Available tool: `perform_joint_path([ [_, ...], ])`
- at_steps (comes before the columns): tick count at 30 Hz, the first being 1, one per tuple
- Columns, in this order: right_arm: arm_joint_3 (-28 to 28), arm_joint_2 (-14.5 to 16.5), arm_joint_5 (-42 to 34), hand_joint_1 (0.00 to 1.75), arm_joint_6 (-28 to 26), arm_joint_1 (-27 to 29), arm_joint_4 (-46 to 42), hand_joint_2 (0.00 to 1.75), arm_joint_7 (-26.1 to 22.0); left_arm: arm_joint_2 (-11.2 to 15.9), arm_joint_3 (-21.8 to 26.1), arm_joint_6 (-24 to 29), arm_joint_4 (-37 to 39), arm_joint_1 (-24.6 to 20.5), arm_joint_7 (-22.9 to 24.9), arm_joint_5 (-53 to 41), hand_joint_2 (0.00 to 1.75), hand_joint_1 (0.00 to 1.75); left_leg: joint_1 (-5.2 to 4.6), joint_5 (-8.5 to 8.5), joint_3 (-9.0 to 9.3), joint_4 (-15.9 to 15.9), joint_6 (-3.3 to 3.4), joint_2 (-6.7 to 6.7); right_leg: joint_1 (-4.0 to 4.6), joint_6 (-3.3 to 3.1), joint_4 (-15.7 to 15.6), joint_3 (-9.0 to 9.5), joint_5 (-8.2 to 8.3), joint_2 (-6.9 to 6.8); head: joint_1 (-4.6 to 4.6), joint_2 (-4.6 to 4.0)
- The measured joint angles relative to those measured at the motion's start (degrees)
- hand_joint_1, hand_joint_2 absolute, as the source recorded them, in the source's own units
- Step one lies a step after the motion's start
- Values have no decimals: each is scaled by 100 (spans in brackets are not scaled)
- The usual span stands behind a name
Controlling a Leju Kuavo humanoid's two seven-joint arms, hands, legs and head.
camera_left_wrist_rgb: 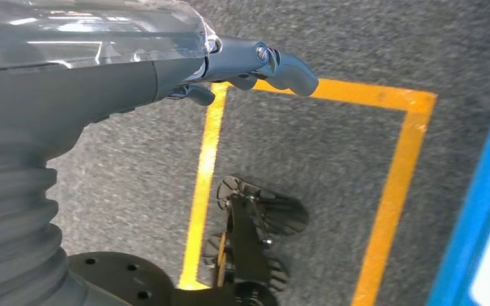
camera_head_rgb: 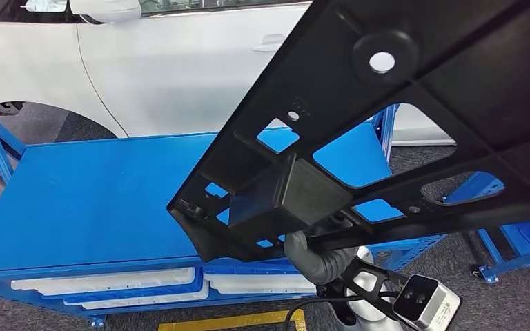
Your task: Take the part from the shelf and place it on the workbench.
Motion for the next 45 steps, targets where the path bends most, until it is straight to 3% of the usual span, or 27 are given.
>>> perform_joint_path([
  [2, 14, -34, -59, 143, 29, 2, -22, 175, 0, -1, -1, 40, 0, 4, 44, -16, 175, 0, 2, -402, -181, 686, -12, 0, 27, -15, 5, -127, 95, -5, 1, 0],
  [3, 14, -57, -97, 143, 35, 3, -26, 175, 0, -1, -3, 69, 0, 8, 65, -32, 175, 0, 1, -460, -143, 790, -5, 0, 40, -15, 9, -194, 147, -4, 0, 0],
  [4, 10, -82, -136, 143, 37, 4, -32, 175, 0, -1, -8, 98, 0, 11, 83, -51, 175, 0, 0, -411, 18, 648, 12, 0, 51, -11, 14, -257, 198, -2, 0, 0],
  [6, -23, -131, -211, 143, 64, 10, -73, 175, 0, -3, -30, 148, 0, 5, 119, -110, 175, 0, -9, -173, 609, -203, 73, -1, 66, 9, 20, -359, 301, 1, 0, 0],
  [8, -91, -175, -262, 143, 131, 29, -157, 175, -1, -9, -67, 179, 0, -9, 153, -171, 175, 0, -49, 6, 1000, -859, 140, -5, 73, 65, 14, -404, 402, -4, 0, 0],
  [12, -163, -242, -229, 143, 198, 90, -272, 175, -1, -26, -105, 204, 0, 3, 158, -237, 175, 0, -90, 236, 942, -968, 268, 10, 43, 210, -44, -446, 530, 1, -1, 0],
  [14, -172, -285, -217, 143, 168, 107, -301, 175, 0, -31, -113, 184, 0, -2, 133, -254, 175, 0, -60, 414, 796, -1009, 340, 44, 30, 273, 255, -587, 130, 10, 0, 0],
  [16, -172, -337, -214, 143, 113, 109, -310, 175, 0, -27, -123, 164, 0, -3, 113, -267, 175, 0, -59, 564, 610, -1006, 375, 63, 3, 328, 995, -785, -503, 11, 1, 0],
  [17, -172, -363, -213, 143, 86, 110, -310, 175, 0, -27, -132, 160, 0, 0, 107, -277, 175, 0, -60, 638, 512, -998, 371, 68, -9, 352, 1378, -845, -684, 10, 1, 0],
  [18, -172, -387, -213, 143, 62, 109, -309, 175, 0, -27, -143, 156, 0, 3, 103, -288, 175, 0, -59, 708, 411, -984, 361, 73, -21, 371, 1633, -834, -717, 10, 1, 0],
  [19, -171, -408, -215, 143, 32, 104, -309, 175, 0, -26, -155, 153, 0, 4, 99, -300, 175, 0, -57, 774, 304, -963, 346, 76, -32, 384, 1699, -724, -628, 9, 1, 0],
  [21, -170, -445, -233, 143, -56, 71, -308, 175, 0, -25, -185, 148, 0, 1, 93, -320, 175, 0, -51, 882, 112, -895, 301, 76, -55, 386, 1201, -179, -375, 9, 0, 0],
  [23, -164, -475, -269, 143, -173, 14, -308, 175, 2, -16, -211, 147, 0, -3, 90, -340, 175, 0, -61, 954, -14, -815, 244, 68, -49, 346, 367, 467, -451, 15, -3, 0],
  [24, -158, -491, -290, 143, -233, -11, -308, 175, 2, -8, -220, 147, 0, -6, 91, -350, 175, 0, -67, 990, -39, -791, 209, 65, -36, 313, 103, 645, -535, 20, -5, 0],
  [25, -150, -507, -308, 143, -284, -30, -307, 175, 3, 2, -227, 147, 0, -5, 93, -357, 175, 0, -67, 1035, -52, -790, 172, 62, -14, 270, -18, 706, -585, 23, -6, 0],
  [27, -132, -541, -348, 143, -354, -56, -302, 175, 3, 26, -236, 150, 0, 3, 98, -358, 175, 0, -47, 1100, -79, -804, 93, 56, -6, 167, -36, 630, -489, 11, -6, 0],
  [29, -99, -564, -402, 143, -377, -89, -295, 175, 7, 44, -239, 157, 0, 21, 100, -341, 175, 0, -24, 810, -199, -590, 37, 46, -17, 65, -58, 484, -334, -10, -6, 0],
  [31, -64, -585, -463, 143, -376, -120, -285, 175, 9, 49, -239, 163, 0, 26, 98, -316, 175, 0, -11, 194, -388, 56, -3, 45, -7, 13, -63, 288, -174, -19, -6, 0],
  [32, -47, -599, -488, 143, -373, -133, -275, 175, 9, 50, -239, 165, 0, 26, 96, -306, 175, 0, -8, -37, -460, 445, -20, 45, 5, 6, -60, 184, -95, -21, -6, 0],
  [33, -33, -614, -509, 143, -369, -146, -263, 175, 9, 51, -238, 169, 0, 25, 93, -297, 175, 0, -8, -127, -479, 747, -28, 45, 17, 5, -56, 83, -18, -23, -6, 0],
  [35, 3, -646, -548, 143, -366, -186, -229, 175, 9, 52, -237, 175, 0, 26, 88, -270, 175, 0, -9, 73, -251, 829, -13, 45, 38, 15, -47, -115, 133, -25, -6, 0],
  [37, 37, -674, -591, 143, -362, -245, -195, 175, 9, 57, -237, 185, -1, 17, 83, -243, 175, 0, -23, 281, 365, 138, 49, 43, 57, 38, -40, -272, 274, -23, -6, 0],
  [39, 60, -698, -632, 143, -359, -313, -169, 175, 9, 66, -236, 199, -1, 0, 77, -223, 175, 0, -58, 182, 946, -710, 124, 43, 71, 85, -43, -341, 402, -26, -5, 0],
  [40, 69, -709, -650, 143, -357, -347, -157, 175, 9, 70, -235, 208, -1, -5, 74, -214, 175, 0, -80, 117, 1081, -947, 158, 43, 67, 118, -55, -347, 465, -32, -5, 0],
  [42, 85, -731, -677, 143, -362, -394, -128, 175, 9, 70, -229, 223, 0, -1, 72, -204, 175, 0, -91, 195, 1055, -1028, 225, 48, 50, 193, -99, -346, 567, -41, -4, 0],
  [43, 92, -741, -687, 143, -365, -407, -115, 175, 9, 69, -226, 229, 0, 1, 73, -199, 175, 0, -83, 257, 1009, -1043, 265, 58, 42, 226, -64, -378, 509, -34, -4, 0],
  [45, 102, -768, -699, 143, -360, -413, -88, 175, 9, 66, -217, 240, 0, 3, 73, -188, 175, 0, -60, 420, 861, -1066, 334, 79, 30, 279, 308, -524, 42, -16, -4, 0],
])
